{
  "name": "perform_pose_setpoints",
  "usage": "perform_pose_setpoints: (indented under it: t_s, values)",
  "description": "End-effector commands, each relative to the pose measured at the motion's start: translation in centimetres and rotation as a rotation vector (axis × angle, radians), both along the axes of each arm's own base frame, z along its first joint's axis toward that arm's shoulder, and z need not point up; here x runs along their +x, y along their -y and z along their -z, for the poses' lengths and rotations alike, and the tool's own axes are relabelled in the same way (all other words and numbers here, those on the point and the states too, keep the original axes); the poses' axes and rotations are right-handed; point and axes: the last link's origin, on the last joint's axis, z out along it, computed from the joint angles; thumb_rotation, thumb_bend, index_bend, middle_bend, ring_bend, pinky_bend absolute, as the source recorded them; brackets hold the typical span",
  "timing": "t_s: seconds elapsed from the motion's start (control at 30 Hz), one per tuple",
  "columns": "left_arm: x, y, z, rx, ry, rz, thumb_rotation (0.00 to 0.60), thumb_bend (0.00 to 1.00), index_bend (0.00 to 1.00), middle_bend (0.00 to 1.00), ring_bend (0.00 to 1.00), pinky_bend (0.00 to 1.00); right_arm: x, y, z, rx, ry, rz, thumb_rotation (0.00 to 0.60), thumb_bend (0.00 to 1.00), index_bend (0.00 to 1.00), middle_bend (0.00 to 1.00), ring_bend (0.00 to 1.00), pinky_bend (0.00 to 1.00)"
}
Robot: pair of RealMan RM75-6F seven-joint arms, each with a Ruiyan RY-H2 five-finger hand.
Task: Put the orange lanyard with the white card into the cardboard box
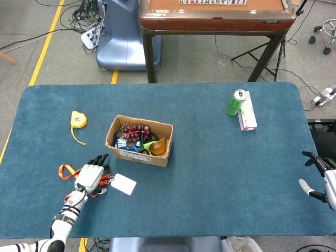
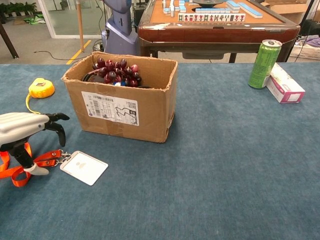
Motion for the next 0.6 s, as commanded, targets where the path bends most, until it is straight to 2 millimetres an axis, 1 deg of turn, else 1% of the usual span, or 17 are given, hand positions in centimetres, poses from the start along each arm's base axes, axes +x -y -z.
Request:
perform_pose_setpoints:
  t_s: [0.03, 0.3, 0.6]
  values:
    - [0.02, -0.08, 0.05, -0.003, -0.003, 0.002, 0.6, 0.12, 0.38, 0.0, 0.0, 0.15, 0.01, 0.01, 0.02, 0.001, 0.0, 0.0, 0.6, 0.24, 0.24, 0.42, 0.35, 0.66]
    - [0.31, -0.48, 0.45, -0.01, -0.016, 0.018, 0.6, 0.16, 0.39, 0.0, 0.0, 0.15, 0.03, 0.01, 0.03, 0.0, 0.0, 0.0, 0.6, 0.24, 0.24, 0.42, 0.35, 0.66]
    - [0.27, -0.9, 0.72, -0.008, -0.035, 0.016, 0.6, 0.18, 0.42, 0.0, 0.0, 0.14, 0.02, 0.01, 0.08, 0.003, -0.001, 0.0, 0.6, 0.24, 0.24, 0.42, 0.35, 0.66]
